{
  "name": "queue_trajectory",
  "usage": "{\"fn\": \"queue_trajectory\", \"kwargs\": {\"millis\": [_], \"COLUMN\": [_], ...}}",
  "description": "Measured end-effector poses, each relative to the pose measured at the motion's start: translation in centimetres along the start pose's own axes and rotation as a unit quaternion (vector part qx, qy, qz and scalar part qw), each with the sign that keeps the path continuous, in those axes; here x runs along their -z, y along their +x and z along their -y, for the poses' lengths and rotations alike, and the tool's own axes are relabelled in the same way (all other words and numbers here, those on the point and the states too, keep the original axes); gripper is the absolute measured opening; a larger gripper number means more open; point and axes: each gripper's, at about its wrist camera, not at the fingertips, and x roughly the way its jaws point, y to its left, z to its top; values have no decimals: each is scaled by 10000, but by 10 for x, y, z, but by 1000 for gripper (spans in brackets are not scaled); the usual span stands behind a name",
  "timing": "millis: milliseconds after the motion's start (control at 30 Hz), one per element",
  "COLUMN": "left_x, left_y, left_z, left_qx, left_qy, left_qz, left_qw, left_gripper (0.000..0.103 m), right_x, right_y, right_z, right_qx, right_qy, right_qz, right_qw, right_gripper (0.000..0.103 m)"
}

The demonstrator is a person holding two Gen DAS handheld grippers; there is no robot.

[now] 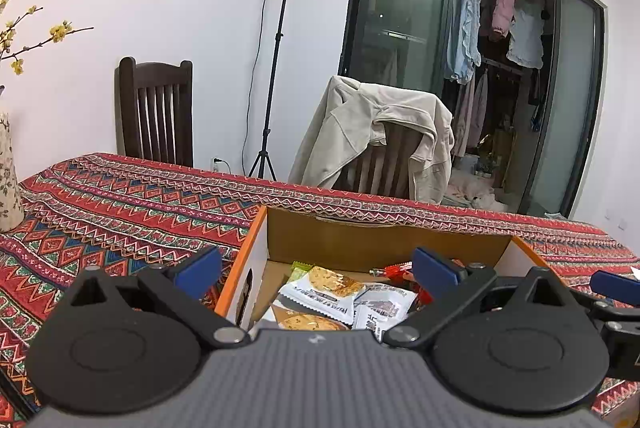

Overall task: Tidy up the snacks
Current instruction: 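Move both tools back to the loose packets beside the box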

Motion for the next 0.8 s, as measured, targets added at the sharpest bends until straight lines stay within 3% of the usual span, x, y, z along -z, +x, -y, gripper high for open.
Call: {"fn": "queue_trajectory", "kwargs": {"millis": [300, 800], "left_x": [-12, 9], "left_y": [-21, -57], "left_z": [-7, -12], "left_qx": [63, 78], "left_qy": [-135, -60], "left_qz": [-196, -605], "left_qw": [9997, 9981], "left_gripper": [103, 103], "right_x": [-10, 20], "right_y": [-21, -81], "right_z": [1, -1], "right_qx": [128, 241], "right_qy": [-6, -172], "right_qz": [-228, -489], "right_qw": [9997, 9984], "right_gripper": [103, 103]}}
